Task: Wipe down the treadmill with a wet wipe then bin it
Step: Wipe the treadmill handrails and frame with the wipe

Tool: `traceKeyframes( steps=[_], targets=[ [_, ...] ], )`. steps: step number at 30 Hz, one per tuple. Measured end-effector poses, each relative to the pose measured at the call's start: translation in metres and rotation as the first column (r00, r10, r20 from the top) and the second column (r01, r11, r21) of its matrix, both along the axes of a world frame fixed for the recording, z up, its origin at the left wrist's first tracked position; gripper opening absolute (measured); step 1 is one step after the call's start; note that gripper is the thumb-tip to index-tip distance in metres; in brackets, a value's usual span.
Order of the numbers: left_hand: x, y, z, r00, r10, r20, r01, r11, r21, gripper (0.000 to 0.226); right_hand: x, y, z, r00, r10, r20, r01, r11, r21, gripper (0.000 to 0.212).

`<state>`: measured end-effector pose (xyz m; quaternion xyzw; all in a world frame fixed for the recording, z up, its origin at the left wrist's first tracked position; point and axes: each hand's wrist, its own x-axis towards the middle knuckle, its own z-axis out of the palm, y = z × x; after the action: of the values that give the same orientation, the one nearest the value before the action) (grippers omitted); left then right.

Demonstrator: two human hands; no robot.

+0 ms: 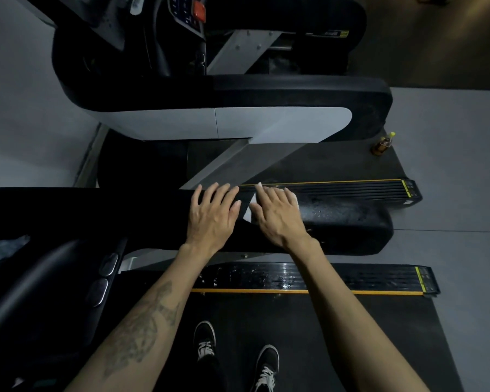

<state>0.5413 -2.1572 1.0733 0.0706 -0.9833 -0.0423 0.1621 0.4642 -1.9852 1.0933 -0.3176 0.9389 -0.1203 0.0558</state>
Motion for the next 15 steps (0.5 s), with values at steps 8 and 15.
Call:
traceKeyframes(
  steps=[8, 15],
  targets=[
    [0.001, 0.002, 0.000, 1.000, 0.002, -0.002, -0.002, 0.999, 0.037, 0.049, -0.009, 0.020, -0.003, 0.993, -0.121, 0.007, 0.121, 0.992, 0.023, 0.062],
    [0.000, 0.001, 0.001, 1.000, 0.001, 0.016, -0.001, 1.000, 0.024, 0.050, -0.001, -0.009, 0.001, 0.998, 0.021, -0.066, -0.026, 0.997, -0.079, 0.050]
  ],
)
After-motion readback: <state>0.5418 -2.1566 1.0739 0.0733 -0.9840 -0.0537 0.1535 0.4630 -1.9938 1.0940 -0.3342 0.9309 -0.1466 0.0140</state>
